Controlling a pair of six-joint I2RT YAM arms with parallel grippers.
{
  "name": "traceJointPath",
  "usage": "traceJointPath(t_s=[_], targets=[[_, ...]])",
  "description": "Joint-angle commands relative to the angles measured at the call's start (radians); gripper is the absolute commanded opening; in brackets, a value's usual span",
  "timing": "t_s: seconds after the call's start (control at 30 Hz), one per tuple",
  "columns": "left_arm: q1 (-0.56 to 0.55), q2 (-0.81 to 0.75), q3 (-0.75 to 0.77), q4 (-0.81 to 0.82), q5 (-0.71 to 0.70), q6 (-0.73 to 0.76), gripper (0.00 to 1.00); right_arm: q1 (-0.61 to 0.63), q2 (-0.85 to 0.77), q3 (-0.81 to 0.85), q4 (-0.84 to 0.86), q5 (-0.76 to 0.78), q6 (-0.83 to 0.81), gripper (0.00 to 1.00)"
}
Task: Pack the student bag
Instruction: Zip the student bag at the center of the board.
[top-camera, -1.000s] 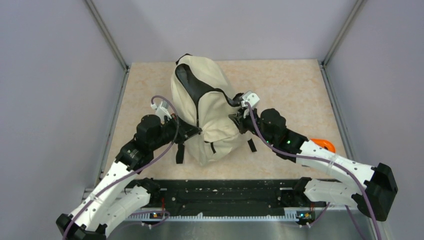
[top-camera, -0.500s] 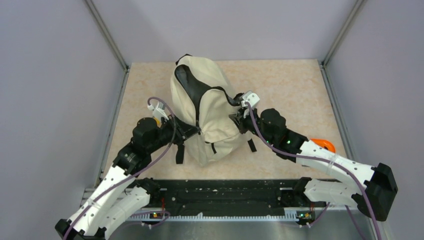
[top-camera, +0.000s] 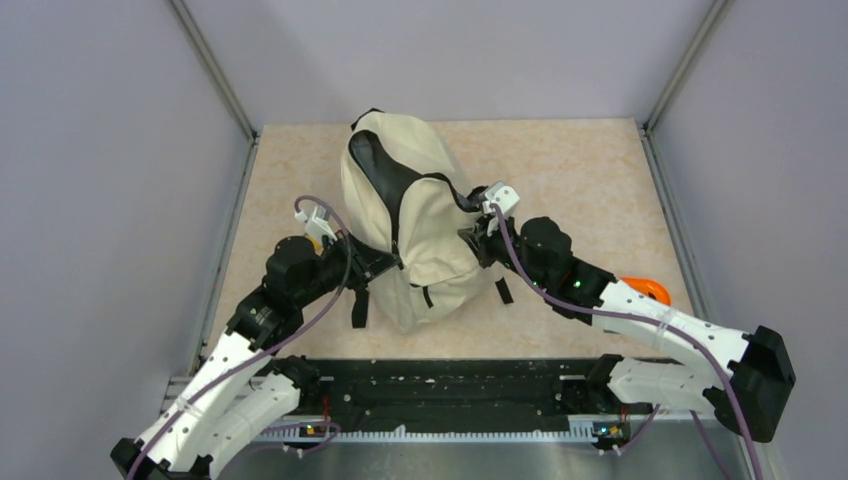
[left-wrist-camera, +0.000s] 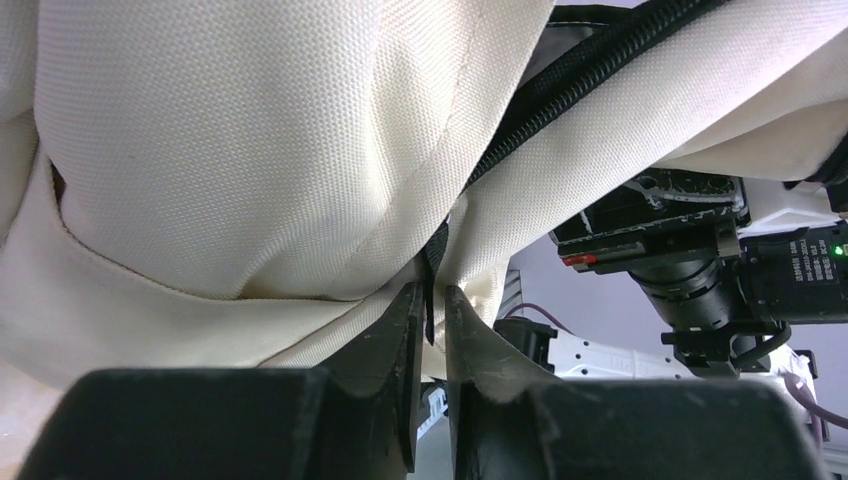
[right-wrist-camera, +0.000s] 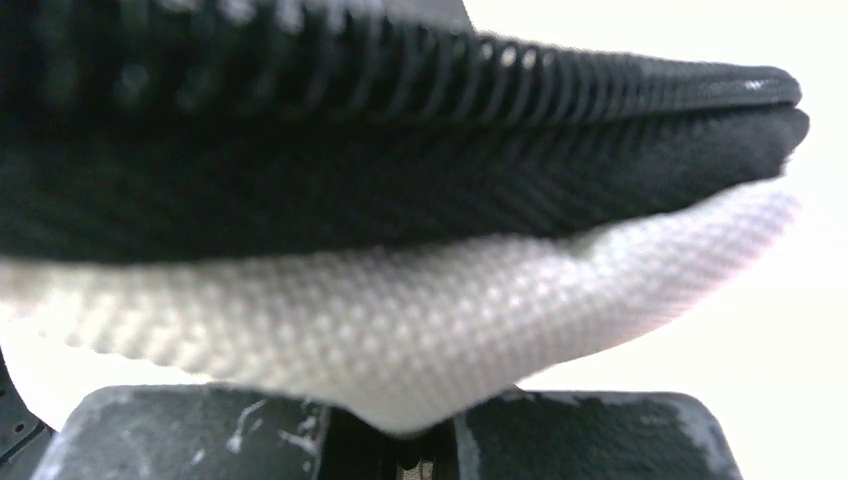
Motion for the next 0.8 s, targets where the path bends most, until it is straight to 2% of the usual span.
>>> traceJointPath(t_s=[0.0,0.07,0.13,0.23,0.4,0.77], targets=[[0.002,0.016,0.002,0.039,-0.004,-0.004,0.16,0.001,0.000,0.011,0.017,0.010,-0.002,0.00],[0.002,0.018,0.001,0.042,-0.006,-0.006,0.11,0.001,0.001,0.010,0.015,0.011,-0.004,0.00],[0.002,0.016,-0.001,0.045,-0.011,-0.009,0.01,0.001,0.001,0.009,0.014,0.012,-0.004,0.00],[0.003,0.007,-0.004,0.067,-0.024,0.002,0.00,0.001,0.000,0.006,0.015,0.015,-0.007,0.00],[0.003,0.002,0.035,0.201,-0.017,0.023,0.00,0.001,0.009,-0.011,0.022,0.020,-0.028,0.00],[0.003,0.160,0.298,0.363,-0.061,0.171,0.00,0.001,0.010,-0.024,0.013,0.009,-0.039,0.00]])
